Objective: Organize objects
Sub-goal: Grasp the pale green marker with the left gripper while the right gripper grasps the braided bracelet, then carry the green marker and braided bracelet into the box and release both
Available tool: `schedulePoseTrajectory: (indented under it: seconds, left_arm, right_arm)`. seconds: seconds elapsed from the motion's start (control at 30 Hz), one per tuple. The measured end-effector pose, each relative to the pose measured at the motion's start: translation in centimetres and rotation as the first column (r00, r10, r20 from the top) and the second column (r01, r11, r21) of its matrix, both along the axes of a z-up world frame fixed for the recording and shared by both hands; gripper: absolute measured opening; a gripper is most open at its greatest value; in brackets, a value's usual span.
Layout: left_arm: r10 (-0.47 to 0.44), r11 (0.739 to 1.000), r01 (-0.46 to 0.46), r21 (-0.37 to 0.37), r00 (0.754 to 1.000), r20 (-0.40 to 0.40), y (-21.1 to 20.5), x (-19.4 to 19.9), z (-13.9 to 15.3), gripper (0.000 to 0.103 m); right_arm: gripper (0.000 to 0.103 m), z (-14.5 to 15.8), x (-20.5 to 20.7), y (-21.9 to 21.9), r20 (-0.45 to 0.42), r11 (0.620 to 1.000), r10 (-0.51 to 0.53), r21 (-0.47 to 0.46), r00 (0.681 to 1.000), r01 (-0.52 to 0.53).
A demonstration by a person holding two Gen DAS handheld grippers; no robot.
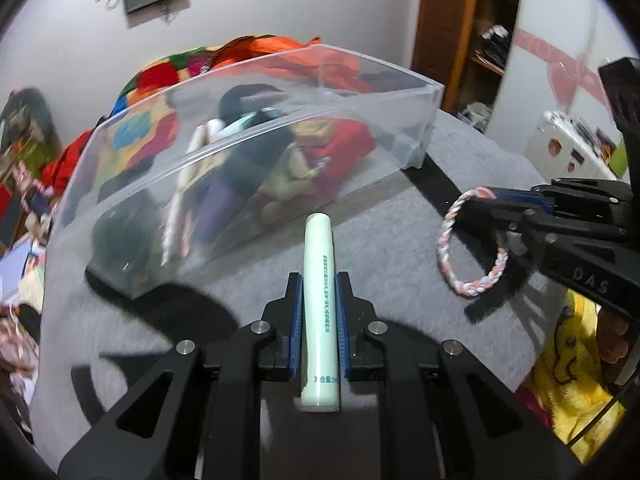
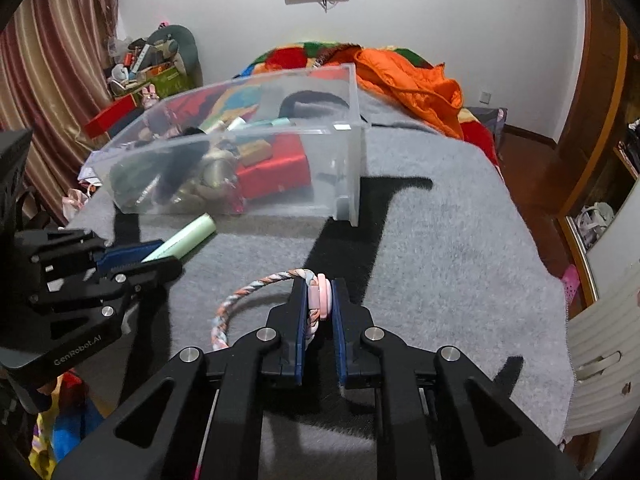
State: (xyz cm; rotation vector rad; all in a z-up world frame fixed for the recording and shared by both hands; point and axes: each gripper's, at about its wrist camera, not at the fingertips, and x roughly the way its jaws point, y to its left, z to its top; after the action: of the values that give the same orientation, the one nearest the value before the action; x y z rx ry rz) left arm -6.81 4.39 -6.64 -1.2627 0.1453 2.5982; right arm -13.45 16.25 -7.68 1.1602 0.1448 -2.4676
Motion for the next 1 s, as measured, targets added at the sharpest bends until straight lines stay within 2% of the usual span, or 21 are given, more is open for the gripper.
schedulePoseTrajectory:
  seconds: [0.13,0.33,0.6,1.0]
  left_arm:
    - [0.057,0.996,-0.056,0.070,0.998,0.000,-1.8,1.0,0.8,0.015]
    - [0.098,0.988,-0.091,0.124,0.994,-0.051,-3.4,2.3,2.8,0.015]
    - [0.119,0.985,-0.098,0.144,0.982,-0.149,-4.0,3.2,6.3,0.015]
    - [0.158,0.977,-0.120,0.174,0.962,-0.223,-5.6,2.4,9.6,0.015]
  right_arm:
    - [0.010,1.4,0.4,-0.4,-0.023,0.999,0.022,-0.025,1.000,-0.022]
    - [0.010,3.5,0.9,-2.0,-0.066,0.996,0.060,-0.056,0.996,-0.064]
    - [0.010,5.6,0.9,-3.4,-0.108,0.993,0.074,-0.085,0.991,-0.083]
    - [0.010,8.6,-0.9,-4.6,-0.176,0.990,0.068,-0.110,0.982,-0.088]
